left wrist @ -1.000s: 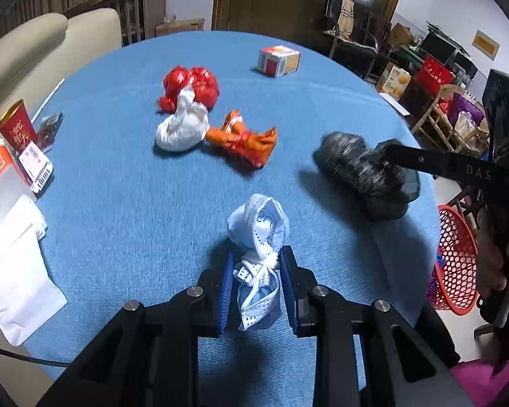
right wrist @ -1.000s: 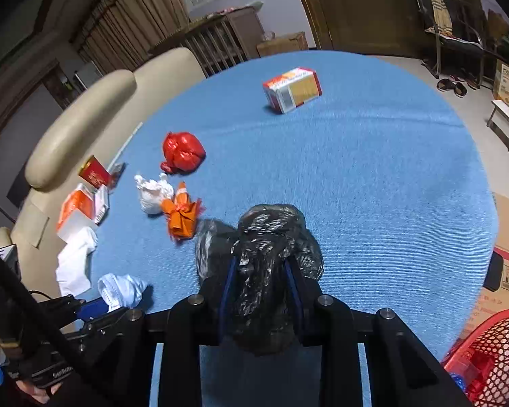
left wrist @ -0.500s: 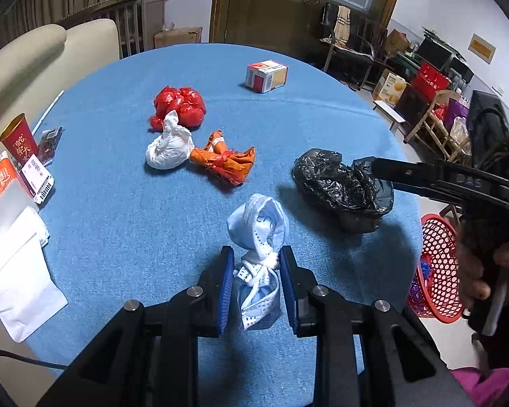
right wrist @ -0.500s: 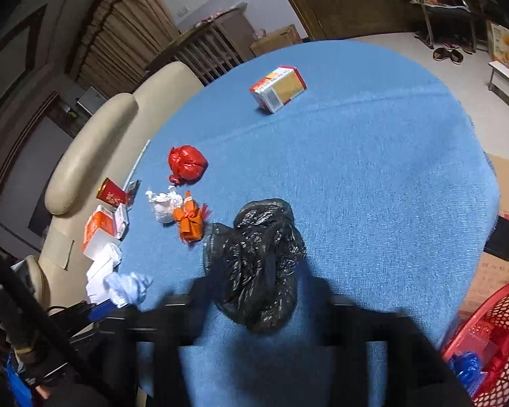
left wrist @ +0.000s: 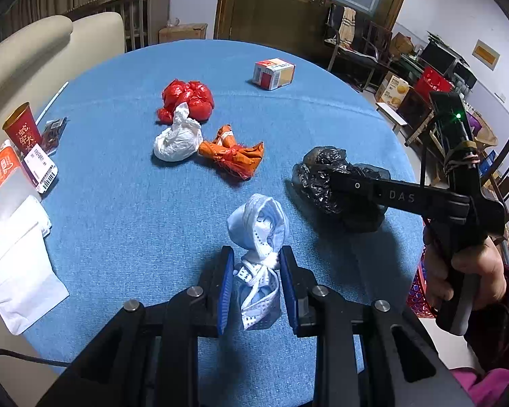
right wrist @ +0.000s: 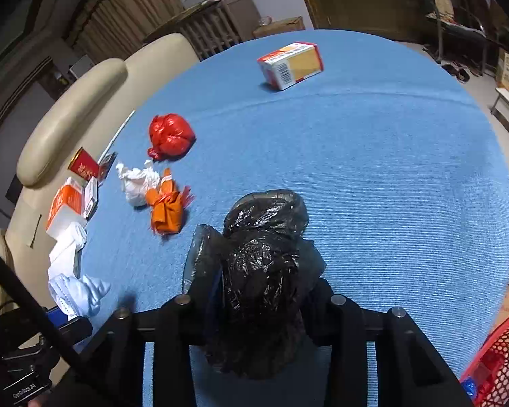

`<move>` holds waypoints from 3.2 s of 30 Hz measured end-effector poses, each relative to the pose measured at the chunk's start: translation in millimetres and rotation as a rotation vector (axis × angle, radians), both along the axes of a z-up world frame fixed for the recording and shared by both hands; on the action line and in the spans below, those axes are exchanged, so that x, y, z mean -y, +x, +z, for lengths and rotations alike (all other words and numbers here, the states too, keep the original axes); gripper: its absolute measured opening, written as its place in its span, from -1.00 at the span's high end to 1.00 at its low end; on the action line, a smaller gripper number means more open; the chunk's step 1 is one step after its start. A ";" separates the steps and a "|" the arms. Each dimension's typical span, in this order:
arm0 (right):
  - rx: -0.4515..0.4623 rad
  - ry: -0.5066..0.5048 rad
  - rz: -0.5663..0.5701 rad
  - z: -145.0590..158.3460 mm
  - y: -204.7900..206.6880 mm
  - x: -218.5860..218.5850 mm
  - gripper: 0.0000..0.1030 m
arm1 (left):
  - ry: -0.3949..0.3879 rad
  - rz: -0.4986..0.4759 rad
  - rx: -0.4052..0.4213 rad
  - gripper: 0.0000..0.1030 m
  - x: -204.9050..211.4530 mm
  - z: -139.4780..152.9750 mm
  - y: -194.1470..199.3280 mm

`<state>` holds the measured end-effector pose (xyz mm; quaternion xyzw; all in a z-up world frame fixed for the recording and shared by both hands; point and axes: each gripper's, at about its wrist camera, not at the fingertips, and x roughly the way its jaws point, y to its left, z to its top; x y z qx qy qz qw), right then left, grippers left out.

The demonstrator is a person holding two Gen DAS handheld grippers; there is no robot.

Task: Collect trash
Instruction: 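Lift the black bag with the right gripper while the left gripper lifts the white-blue wrapper, then carry both items over the red wastebasket and open both grippers to drop them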

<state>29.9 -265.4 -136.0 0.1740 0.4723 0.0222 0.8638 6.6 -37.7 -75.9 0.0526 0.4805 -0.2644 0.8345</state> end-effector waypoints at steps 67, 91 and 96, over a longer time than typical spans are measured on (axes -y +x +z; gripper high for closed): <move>0.119 0.046 -0.337 40.7 -237.8 176.2 0.23 | 0.141 -0.515 0.051 0.45 226.5 18.0 -110.5; 0.034 0.091 -0.447 5.8 -279.6 217.1 0.21 | 0.161 -0.659 -0.004 0.45 277.8 -4.4 -141.0; 0.036 0.097 -0.465 4.8 -286.6 223.0 0.21 | 0.164 -0.681 -0.012 0.45 285.2 -8.5 -146.6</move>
